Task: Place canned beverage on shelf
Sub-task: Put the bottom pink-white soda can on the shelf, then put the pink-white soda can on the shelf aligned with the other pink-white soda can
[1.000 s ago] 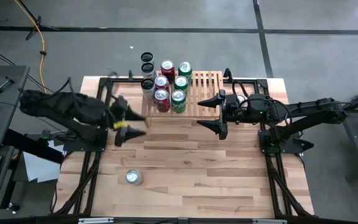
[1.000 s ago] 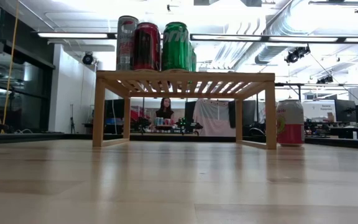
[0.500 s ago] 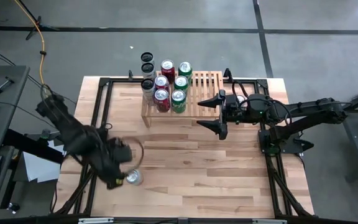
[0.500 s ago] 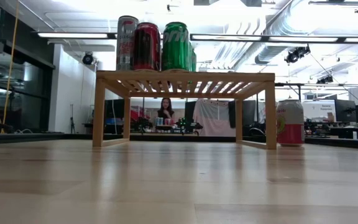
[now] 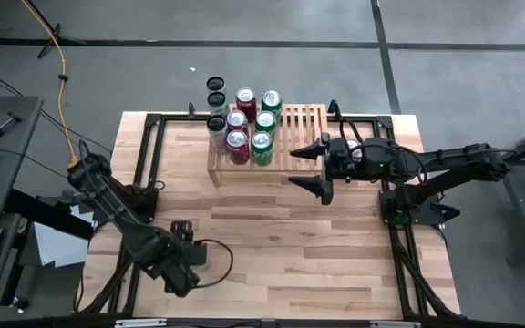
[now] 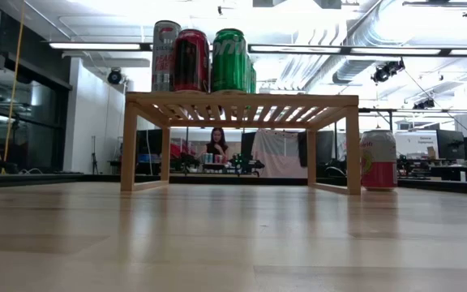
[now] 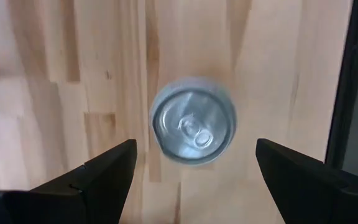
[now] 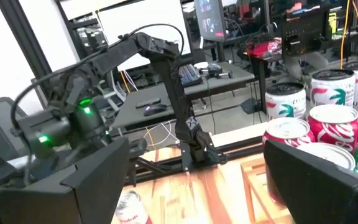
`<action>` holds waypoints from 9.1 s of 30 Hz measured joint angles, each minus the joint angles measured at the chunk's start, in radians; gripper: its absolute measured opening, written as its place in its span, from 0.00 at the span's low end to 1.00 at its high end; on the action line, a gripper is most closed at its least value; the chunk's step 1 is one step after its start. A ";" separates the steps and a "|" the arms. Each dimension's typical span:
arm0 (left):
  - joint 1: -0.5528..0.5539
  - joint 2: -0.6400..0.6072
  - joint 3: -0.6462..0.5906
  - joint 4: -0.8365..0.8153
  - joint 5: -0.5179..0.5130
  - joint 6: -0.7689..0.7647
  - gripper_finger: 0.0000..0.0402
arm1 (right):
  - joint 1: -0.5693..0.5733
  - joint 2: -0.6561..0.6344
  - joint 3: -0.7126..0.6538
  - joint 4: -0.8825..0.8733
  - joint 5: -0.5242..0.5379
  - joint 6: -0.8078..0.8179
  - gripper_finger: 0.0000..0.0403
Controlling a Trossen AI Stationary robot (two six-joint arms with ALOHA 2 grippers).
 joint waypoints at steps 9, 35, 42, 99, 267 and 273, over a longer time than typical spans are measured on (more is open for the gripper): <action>0.018 -0.111 -0.110 0.139 0.029 -0.009 0.79 | 0.000 0.000 0.000 -0.018 0.000 -0.001 0.89; 0.036 -0.078 -0.288 0.311 0.018 -0.017 0.79 | -0.002 0.000 0.000 -0.045 0.000 -0.003 0.89; 0.053 -0.079 -0.314 0.370 0.017 -0.003 0.79 | -0.002 0.000 0.000 -0.060 0.000 -0.003 0.89; 0.572 -0.115 0.519 0.143 -0.008 0.541 0.69 | 0.039 0.015 0.072 -0.017 -0.097 0.089 0.89; 0.542 -0.591 -0.196 0.949 -0.299 0.540 0.91 | 0.144 -0.285 -0.338 -0.072 0.504 0.173 0.94; 0.552 -0.733 -0.493 1.309 -0.304 0.573 0.91 | 0.172 -0.346 -0.338 0.021 0.362 0.215 0.94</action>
